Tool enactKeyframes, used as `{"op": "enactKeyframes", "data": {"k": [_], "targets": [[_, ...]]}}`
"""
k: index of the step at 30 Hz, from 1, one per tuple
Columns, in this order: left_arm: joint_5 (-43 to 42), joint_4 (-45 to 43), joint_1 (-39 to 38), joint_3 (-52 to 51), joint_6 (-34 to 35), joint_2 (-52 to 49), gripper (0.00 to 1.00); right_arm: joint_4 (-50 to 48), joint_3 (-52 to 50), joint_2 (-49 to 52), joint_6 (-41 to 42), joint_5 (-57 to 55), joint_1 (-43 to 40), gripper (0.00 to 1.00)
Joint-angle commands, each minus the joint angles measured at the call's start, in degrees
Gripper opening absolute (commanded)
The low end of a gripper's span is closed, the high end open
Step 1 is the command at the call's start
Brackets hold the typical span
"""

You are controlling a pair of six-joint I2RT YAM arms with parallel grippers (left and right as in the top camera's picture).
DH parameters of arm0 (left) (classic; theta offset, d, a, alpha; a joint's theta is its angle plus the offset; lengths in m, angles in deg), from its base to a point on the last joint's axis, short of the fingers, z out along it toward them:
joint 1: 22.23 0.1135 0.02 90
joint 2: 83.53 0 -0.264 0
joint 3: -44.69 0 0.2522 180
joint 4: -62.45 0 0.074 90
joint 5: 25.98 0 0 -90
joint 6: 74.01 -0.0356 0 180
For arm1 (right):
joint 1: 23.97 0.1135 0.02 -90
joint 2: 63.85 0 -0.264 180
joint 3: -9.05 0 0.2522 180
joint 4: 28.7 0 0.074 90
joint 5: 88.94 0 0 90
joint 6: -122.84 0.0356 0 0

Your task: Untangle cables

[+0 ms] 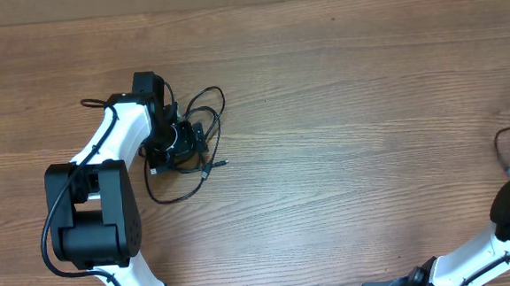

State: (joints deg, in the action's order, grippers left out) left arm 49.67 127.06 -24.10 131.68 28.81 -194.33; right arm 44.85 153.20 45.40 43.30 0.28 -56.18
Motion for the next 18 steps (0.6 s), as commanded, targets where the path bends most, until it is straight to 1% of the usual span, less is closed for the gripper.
{"op": "enactKeyframes", "data": {"k": [1, 3, 5, 6, 7, 9, 10, 11, 13, 15, 18], "targets": [[-0.74, 0.07, -0.46, 0.76, -1.05, -0.74, 0.72, 1.14, 0.07, -0.68, -0.04, 12.17, 0.15, 1.00], [-0.74, -0.09, -0.46, 0.76, -1.07, -0.74, 0.60, 2.62, 0.07, -0.68, -0.26, 15.19, 0.57, 1.00], [-0.79, -0.33, -0.46, 0.79, -1.07, -0.74, 0.52, 4.28, 0.07, -0.68, -1.62, 16.13, 1.40, 1.00], [-0.94, -0.35, -0.46, 0.90, -1.07, -0.72, 0.45, 5.38, 0.07, -0.68, -3.30, 16.09, 2.32, 1.00], [-1.33, -0.37, -0.46, 0.96, -1.14, -0.72, 0.44, 5.81, 0.07, -0.68, -4.04, 15.96, 2.75, 1.00], [-3.52, -0.42, -0.46, 1.33, -2.56, -0.72, 0.39, 6.60, 0.07, -0.68, -5.70, 15.87, 3.69, 1.00], [-4.24, -0.39, -0.46, 1.57, -3.10, -0.72, 0.39, 6.84, 0.07, -0.68, -6.08, 15.80, 4.07, 1.00], [-5.09, -0.26, -0.46, 1.95, -3.78, -0.72, 0.41, 6.99, 0.07, -0.68, -6.05, 15.65, 4.35, 1.00], [-5.64, 0.55, -0.46, 3.34, -3.91, -0.72, 0.50, 7.08, 0.07, -0.68, -6.03, 15.67, 4.90, 1.00], [-5.64, 1.99, -0.46, 4.72, -4.11, -0.72, 0.57, 7.15, 0.07, -0.68, -6.05, 15.65, 4.98, 1.00], [-5.60, 4.35, -0.46, 7.10, -5.22, -0.72, 0.58, 7.23, 0.07, -0.68, -6.05, 15.65, 4.98, 1.00]]}}
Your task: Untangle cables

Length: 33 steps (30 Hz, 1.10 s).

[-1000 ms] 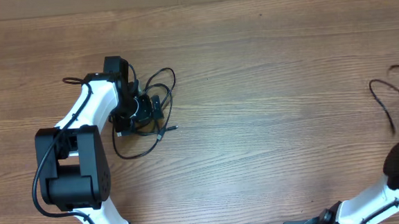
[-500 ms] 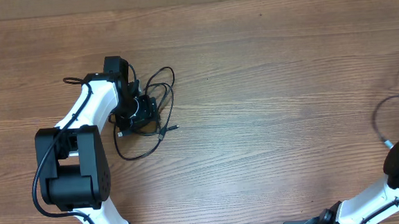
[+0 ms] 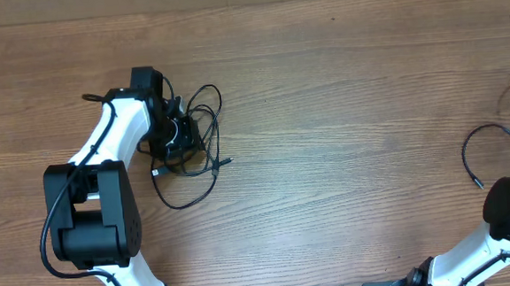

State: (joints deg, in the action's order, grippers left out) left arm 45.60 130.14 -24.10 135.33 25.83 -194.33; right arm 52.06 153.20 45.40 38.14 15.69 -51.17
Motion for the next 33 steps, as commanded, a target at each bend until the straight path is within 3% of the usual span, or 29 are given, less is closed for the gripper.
{"op": "enactKeyframes", "data": {"k": [1, 3, 6, 15, 16, 19, 27, 33], "targets": [[-1.53, 1.90, -0.46, 4.48, -2.71, -0.72, 0.57, 0.07, 0.07, -0.68, -0.90, 0.24, -0.02, 1.00], [-1.51, 2.47, -0.46, 5.92, -3.17, -0.72, 0.52, 0.20, 0.07, -0.68, -0.90, 0.24, -0.02, 1.00], [-1.55, 2.25, -0.46, 6.93, -3.43, -0.72, 0.34, 0.59, 0.07, -0.61, -0.90, 0.24, -0.02, 1.00], [1.88, 0.76, -0.52, 5.51, -3.43, -0.76, 0.44, 3.89, 0.07, 0.48, -0.90, 0.26, -0.02, 1.00], [1.88, 0.37, -0.57, 5.27, -3.43, -0.87, 0.40, 4.15, 0.07, 0.68, -0.90, 0.26, -0.02, 1.00], [1.79, -0.24, -1.03, 4.90, -3.43, -1.29, 0.04, 5.38, 0.07, 1.73, -0.90, 0.26, -0.02, 1.00], [-4.87, 3.63, -1.49, 10.21, -4.17, 0.26, 0.04, 6.99, 0.07, 1.90, -1.20, 3.02, 0.00, 1.00], [-9.60, 16.31, -2.60, 37.09, -12.79, 5.79, 0.04, 10.95, 0.07, 1.90, -11.76, 16.15, 1.77, 1.00]]}}
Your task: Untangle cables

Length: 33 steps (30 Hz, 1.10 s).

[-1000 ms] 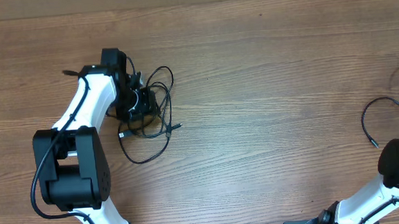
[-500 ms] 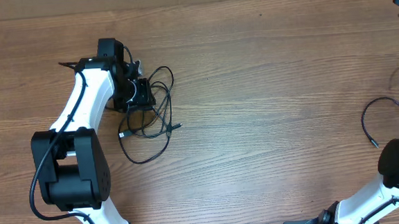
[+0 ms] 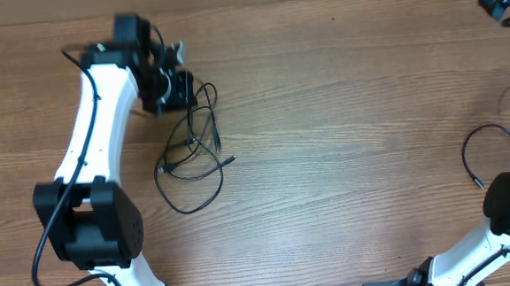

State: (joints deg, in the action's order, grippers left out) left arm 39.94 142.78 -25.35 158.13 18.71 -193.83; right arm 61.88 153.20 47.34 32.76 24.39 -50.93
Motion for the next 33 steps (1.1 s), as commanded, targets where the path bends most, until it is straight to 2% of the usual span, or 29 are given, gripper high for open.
{"op": "enactKeyframes", "data": {"k": [1, 6, 11, 15, 20, 26, 33], "targets": [[-4.04, 5.35, -2.10, 21.44, -6.67, 6.25, 0.04, 2.08, 0.07, -0.04, -7.96, 8.52, 2.75, 1.00], [-4.66, 5.64, -4.17, 36.28, -6.27, 7.54, 0.04, 3.69, 0.07, -0.04, -11.23, 13.25, 6.82, 1.00], [-8.00, 3.58, -4.85, 44.26, -3.26, 7.69, 0.04, 5.07, 0.07, -0.04, -15.28, 19.47, 11.56, 1.00], [-7.98, 1.20, -4.83, 45.18, 1.57, 7.69, 0.04, 5.33, 0.07, -0.04, -16.00, 22.14, 15.63, 1.00], [-7.93, -4.94, -4.83, 45.18, 8.48, 7.67, 0.04, 8.52, 0.07, -0.04, -27.36, 30.40, 22.58, 1.00], [-9.92, -14.99, -4.81, 45.18, 17.84, 7.67, 0.04, 10.73, 0.07, -0.04, -36.50, 31.82, 32.65, 1.00], [-18.47, -25.81, -4.79, 45.20, 28.89, 7.67, 0.04, 2.10, 0.07, -0.04, -37.46, 31.85, 43.67, 1.00]]}}
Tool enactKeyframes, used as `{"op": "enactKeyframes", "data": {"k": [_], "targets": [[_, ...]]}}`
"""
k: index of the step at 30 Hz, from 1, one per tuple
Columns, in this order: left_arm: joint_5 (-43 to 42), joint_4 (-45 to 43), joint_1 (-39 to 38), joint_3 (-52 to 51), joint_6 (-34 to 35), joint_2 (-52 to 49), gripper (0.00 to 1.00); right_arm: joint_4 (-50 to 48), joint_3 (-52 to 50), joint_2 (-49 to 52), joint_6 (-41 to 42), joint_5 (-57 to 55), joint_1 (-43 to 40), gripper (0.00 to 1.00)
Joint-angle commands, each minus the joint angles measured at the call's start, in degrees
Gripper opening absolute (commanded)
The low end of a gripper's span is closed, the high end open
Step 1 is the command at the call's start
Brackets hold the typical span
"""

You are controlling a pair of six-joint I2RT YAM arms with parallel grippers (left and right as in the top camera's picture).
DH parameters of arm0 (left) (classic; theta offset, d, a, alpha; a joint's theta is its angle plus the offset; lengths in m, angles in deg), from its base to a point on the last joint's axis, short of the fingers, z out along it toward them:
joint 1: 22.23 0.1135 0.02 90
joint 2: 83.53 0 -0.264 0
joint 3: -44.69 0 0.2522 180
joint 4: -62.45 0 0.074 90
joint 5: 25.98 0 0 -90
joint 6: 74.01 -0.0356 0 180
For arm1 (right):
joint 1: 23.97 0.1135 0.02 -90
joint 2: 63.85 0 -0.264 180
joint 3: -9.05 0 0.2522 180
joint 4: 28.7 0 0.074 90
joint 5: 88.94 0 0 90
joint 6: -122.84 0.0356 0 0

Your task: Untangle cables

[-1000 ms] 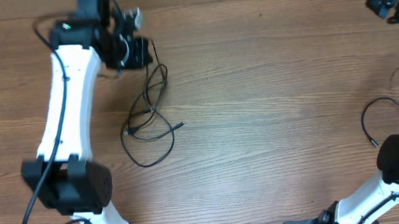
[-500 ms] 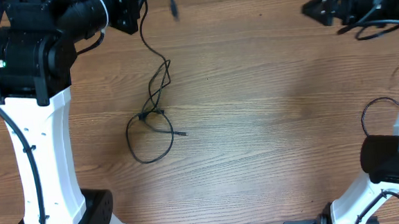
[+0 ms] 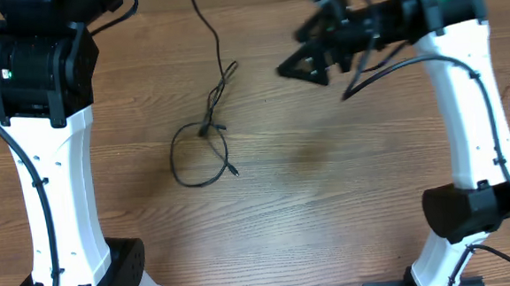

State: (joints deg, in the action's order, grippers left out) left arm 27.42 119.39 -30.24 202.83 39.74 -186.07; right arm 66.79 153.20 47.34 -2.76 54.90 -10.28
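A thin black cable [image 3: 211, 119] comes down from the top edge of the overhead view. It kinks at a small knot and ends in a loose loop [image 3: 194, 169] lying on the wooden table [image 3: 329, 192]. My left arm [image 3: 44, 103] is raised close to the camera at the far left, and its gripper is cut off by the top edge. My right gripper [image 3: 290, 56] hovers high, right of the hanging cable and apart from it. It points left with its fingers spread and nothing between them. A second black cable shows at the right edge.
The raised right arm [image 3: 466, 112] crosses the right side of the view and hides part of the table there. Both arm bases stand at the near edge.
The left arm has risen towards the camera, its gripper now out of frame, and the bundle hangs as a long strand with one loop. The right gripper has moved from the far right corner to mid-table.
At first my left gripper was down in a tangled black bundle at the left. It then sat farther back with the bundle drawn out behind it. A second cable came into view at the right edge as the right arm rose. Now one strand hangs and the right gripper is near it.
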Motion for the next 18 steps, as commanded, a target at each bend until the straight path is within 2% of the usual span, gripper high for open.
{"op": "enactKeyframes", "data": {"k": [1, 5, 8, 10, 13, 14, 18], "targets": [[-6.60, -3.08, 0.11, 0.50, 8.66, -0.09, 0.04, -4.31, 0.07, 0.00, -1.95, 1.33, 4.31, 1.00], [-8.66, -5.60, 0.11, 0.50, 12.44, -0.07, 0.04, -13.14, 0.07, 0.44, 5.38, -2.51, 9.14, 0.97], [-11.02, -7.56, 0.11, 0.50, 12.79, -0.04, 0.04, -17.40, 0.07, 1.09, 9.99, -4.24, 10.73, 0.96], [-11.28, -8.76, 0.11, 0.50, 16.24, -0.02, 0.04, -19.45, 0.07, 1.86, 11.63, -4.26, 11.89, 0.94], [-12.22, -10.47, 0.11, 0.50, 17.03, -0.02, 0.04, -19.98, 0.07, 2.78, 11.87, -4.26, 12.24, 0.83], [-12.33, -10.56, 0.20, 0.50, 16.96, 0.02, 0.04, -19.61, 0.07, 3.45, 12.39, -4.28, 12.24, 0.56], [-12.31, -9.49, 2.23, 0.50, 15.96, 0.02, 0.04, -17.97, 0.07, 3.69, 13.33, -4.31, 11.93, 0.16]]}}
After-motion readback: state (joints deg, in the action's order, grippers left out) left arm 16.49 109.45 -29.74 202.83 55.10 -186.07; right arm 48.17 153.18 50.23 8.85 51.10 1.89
